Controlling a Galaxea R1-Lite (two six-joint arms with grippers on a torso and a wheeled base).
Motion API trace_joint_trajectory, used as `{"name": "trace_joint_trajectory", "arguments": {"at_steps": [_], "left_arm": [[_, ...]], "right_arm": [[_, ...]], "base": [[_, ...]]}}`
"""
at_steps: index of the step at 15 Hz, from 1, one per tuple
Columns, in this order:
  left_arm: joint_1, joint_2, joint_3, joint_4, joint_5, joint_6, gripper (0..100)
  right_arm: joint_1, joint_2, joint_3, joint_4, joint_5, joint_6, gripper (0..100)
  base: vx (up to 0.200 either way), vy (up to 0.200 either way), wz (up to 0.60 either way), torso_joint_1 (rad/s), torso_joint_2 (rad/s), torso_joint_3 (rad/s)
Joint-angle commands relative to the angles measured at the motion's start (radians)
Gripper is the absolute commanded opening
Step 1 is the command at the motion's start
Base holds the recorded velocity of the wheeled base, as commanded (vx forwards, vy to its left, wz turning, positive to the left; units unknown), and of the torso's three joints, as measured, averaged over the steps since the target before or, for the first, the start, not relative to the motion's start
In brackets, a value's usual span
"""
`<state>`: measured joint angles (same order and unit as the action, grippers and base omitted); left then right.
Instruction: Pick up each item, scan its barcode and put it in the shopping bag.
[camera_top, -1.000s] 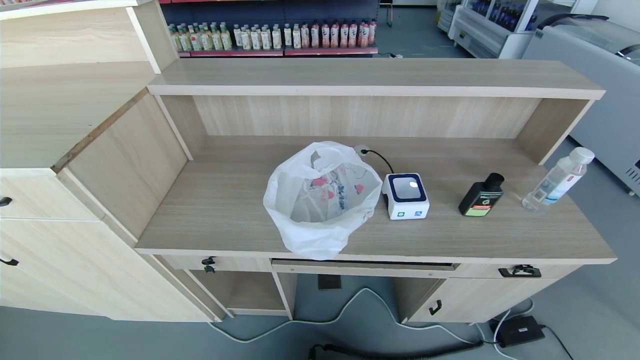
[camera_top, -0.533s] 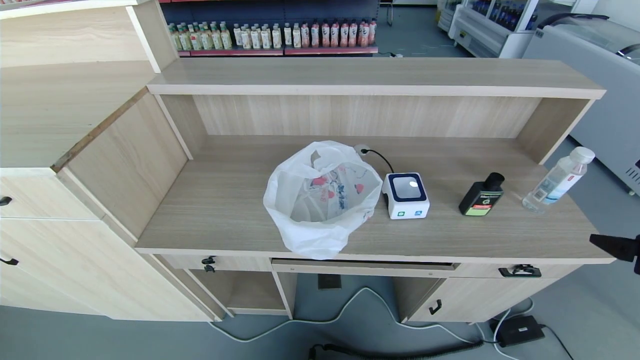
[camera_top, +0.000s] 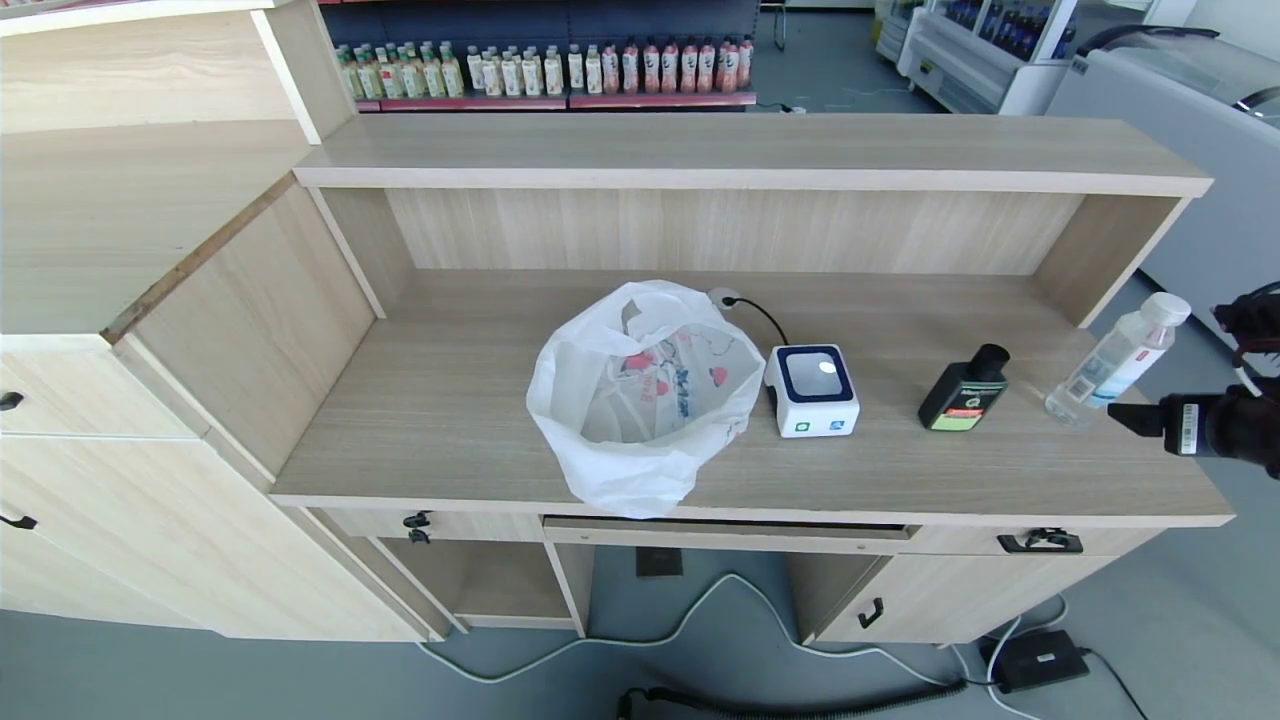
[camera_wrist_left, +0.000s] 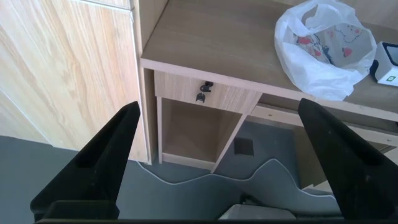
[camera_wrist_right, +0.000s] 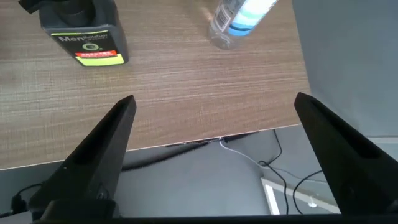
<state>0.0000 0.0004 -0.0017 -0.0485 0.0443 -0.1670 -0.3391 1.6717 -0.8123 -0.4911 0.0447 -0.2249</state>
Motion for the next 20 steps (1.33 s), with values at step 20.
{"name": "trace_joint_trajectory", "arguments": {"at_steps": [20], "left_arm": [[0.0, 0.0, 0.0, -0.001, 0.0, 0.0, 100]], "right_arm": [[0.121, 0.404, -0.191, -0.259, 0.116, -0.014, 100]], "base": [[0.0, 0.0, 0.0, 0.0, 0.0, 0.0]]}}
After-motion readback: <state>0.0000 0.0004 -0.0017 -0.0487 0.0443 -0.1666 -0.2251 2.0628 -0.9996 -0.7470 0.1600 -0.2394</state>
